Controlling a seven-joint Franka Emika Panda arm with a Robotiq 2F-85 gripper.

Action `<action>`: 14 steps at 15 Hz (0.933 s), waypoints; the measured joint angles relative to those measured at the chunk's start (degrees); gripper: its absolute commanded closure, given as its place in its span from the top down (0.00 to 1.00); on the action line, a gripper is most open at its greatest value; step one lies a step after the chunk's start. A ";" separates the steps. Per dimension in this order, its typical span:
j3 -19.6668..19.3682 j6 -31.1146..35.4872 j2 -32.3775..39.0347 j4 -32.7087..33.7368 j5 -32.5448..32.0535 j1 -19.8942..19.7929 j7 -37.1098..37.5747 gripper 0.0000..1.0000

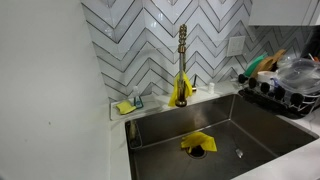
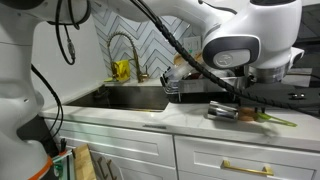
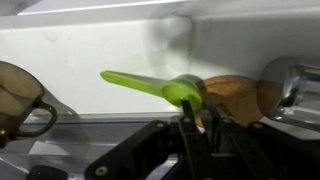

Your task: Remove the green measuring spoon from the silver cup and put it on the counter then place the cup upright.

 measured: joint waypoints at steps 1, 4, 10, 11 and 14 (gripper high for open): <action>0.03 0.00 0.16 0.22 -0.05 -0.01 0.02 0.58; -0.16 0.00 -0.55 0.80 -0.41 -0.23 0.42 0.81; -0.81 -8.81 -7.81 -0.45 -7.56 0.56 10.10 1.00; -0.74 -12.02 -9.39 -0.84 -8.69 1.11 11.76 1.00; -0.68 -19.05 -14.00 -2.48 -13.74 3.99 19.47 1.00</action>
